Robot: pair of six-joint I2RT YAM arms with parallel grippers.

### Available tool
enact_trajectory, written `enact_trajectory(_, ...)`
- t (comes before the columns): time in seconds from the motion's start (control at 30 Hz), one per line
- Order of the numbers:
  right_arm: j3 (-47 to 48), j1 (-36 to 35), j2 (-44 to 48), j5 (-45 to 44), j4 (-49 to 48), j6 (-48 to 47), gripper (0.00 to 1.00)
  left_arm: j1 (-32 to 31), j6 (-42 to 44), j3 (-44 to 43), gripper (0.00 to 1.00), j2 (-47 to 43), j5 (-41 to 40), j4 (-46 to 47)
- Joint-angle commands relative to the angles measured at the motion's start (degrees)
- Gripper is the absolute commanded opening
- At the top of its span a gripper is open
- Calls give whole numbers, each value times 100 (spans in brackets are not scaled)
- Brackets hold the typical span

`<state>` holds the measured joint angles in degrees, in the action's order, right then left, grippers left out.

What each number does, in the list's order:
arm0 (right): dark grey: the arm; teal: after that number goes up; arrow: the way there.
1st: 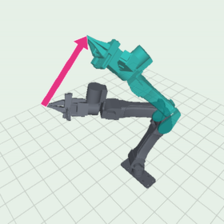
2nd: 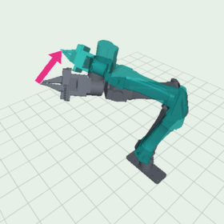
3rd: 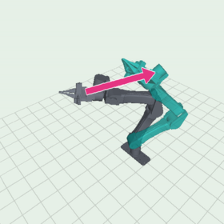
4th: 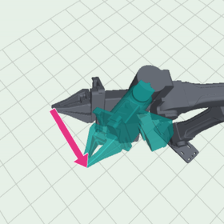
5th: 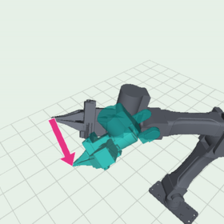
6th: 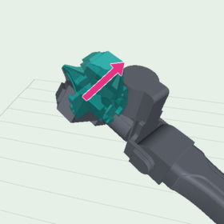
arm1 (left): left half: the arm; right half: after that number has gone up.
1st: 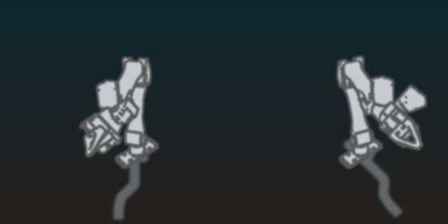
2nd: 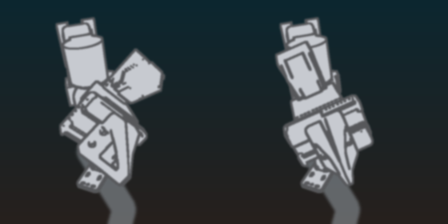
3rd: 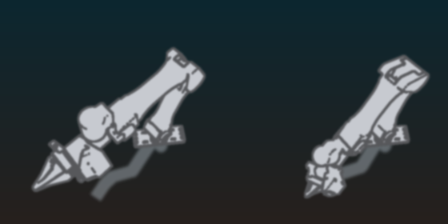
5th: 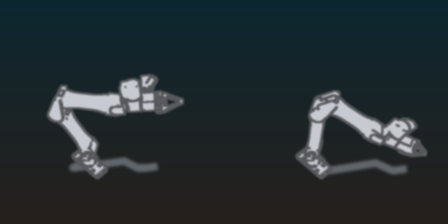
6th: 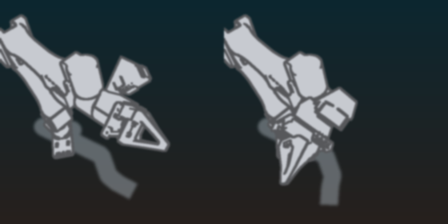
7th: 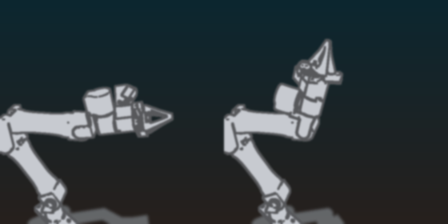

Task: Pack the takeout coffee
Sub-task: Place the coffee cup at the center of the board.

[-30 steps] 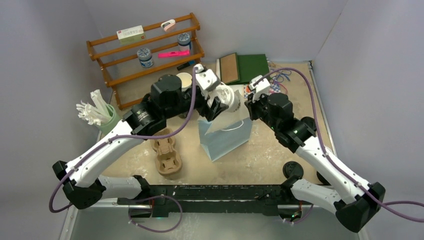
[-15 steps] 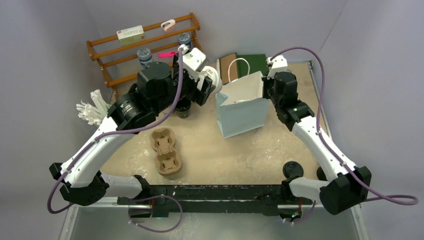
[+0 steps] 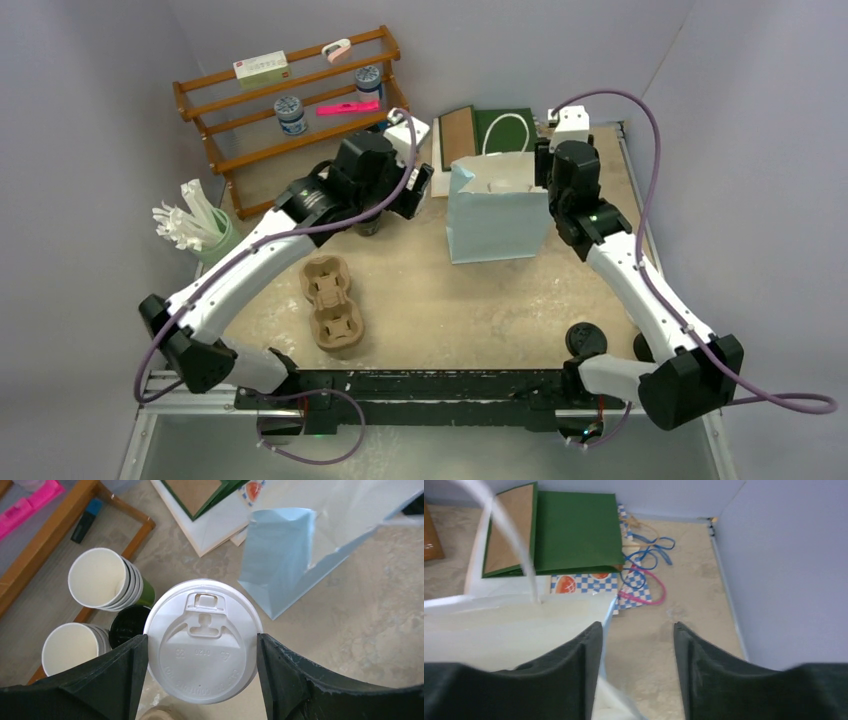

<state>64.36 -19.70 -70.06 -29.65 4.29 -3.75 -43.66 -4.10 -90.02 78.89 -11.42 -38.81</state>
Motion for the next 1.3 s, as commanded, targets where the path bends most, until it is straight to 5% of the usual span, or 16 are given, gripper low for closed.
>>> enact_trajectory(0.0, 195, 32, 350, -303, -206, -68, 65, 226, -158, 219, 43, 514, -213, 639)
enact_trajectory(0.13, 607, 28, 572, -237, 285, 14, 75, 440, -21, 200, 43, 1148, -283, 977)
enact_trajectory(0.5, 1645, 28, 1409, 334, 1951, 682, 79, 859, -9, 329, 44, 2343, -80, 1809)
enact_trajectory(1.03, 2803, 27, 1034, 2545, 2918, 947, 90, 1004, -559, 64, 85, 2696, 443, 1678)
enact_trajectory(1.27, 2688, 19, 1097, 2955, 2849, 1029, 92, 1004, -617, -177, 91, 2406, 335, 1501)
